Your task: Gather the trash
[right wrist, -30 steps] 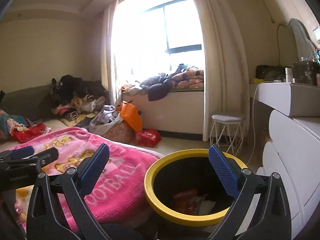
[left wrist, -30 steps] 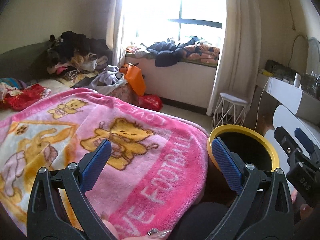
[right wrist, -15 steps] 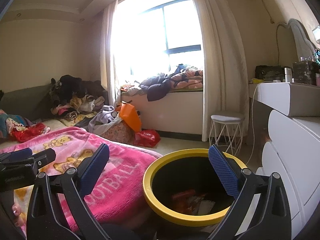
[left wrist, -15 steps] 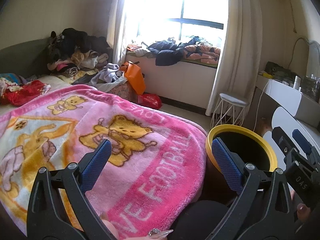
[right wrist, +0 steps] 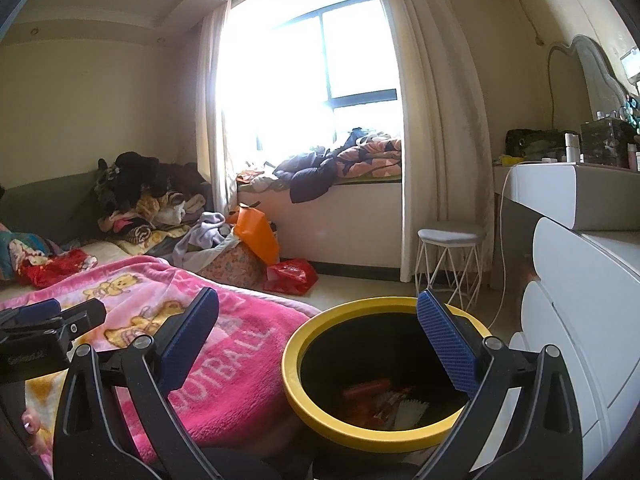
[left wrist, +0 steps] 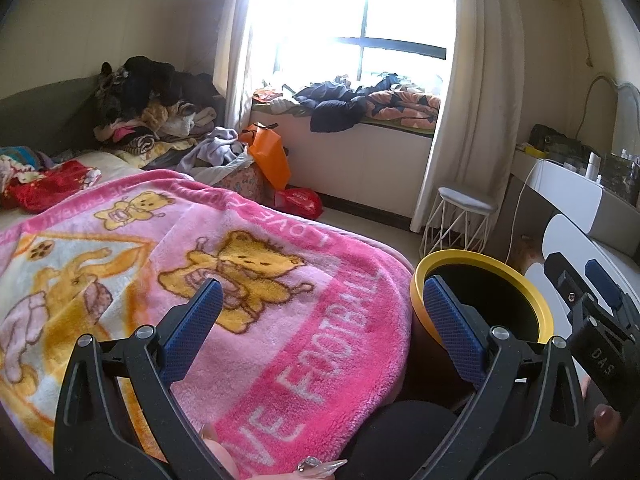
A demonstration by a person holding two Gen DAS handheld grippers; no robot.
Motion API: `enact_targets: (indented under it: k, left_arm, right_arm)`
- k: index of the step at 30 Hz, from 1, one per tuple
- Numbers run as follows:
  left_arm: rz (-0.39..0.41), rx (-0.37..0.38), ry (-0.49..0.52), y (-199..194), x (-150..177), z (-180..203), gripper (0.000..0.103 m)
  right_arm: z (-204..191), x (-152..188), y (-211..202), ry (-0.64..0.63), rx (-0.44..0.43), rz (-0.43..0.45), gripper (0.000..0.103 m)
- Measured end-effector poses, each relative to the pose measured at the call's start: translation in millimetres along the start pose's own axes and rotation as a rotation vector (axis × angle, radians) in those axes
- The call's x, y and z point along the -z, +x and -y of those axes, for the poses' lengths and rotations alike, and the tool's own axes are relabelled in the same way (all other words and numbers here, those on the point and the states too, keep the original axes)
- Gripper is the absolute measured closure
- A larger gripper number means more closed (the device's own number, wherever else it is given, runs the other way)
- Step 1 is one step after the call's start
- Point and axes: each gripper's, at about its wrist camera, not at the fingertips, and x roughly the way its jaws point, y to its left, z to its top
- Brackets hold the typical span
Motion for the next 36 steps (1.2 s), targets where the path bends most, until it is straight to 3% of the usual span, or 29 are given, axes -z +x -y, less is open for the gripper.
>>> enact_targets:
  k: [36]
  left_arm:
    - [-0.014, 0.005, -0.012, 0.9, 2.2, 2.7, 0.011]
  right_arm:
    - [0.3, 0.2, -1.1, 0.006, 0.008, -0.002, 0.006]
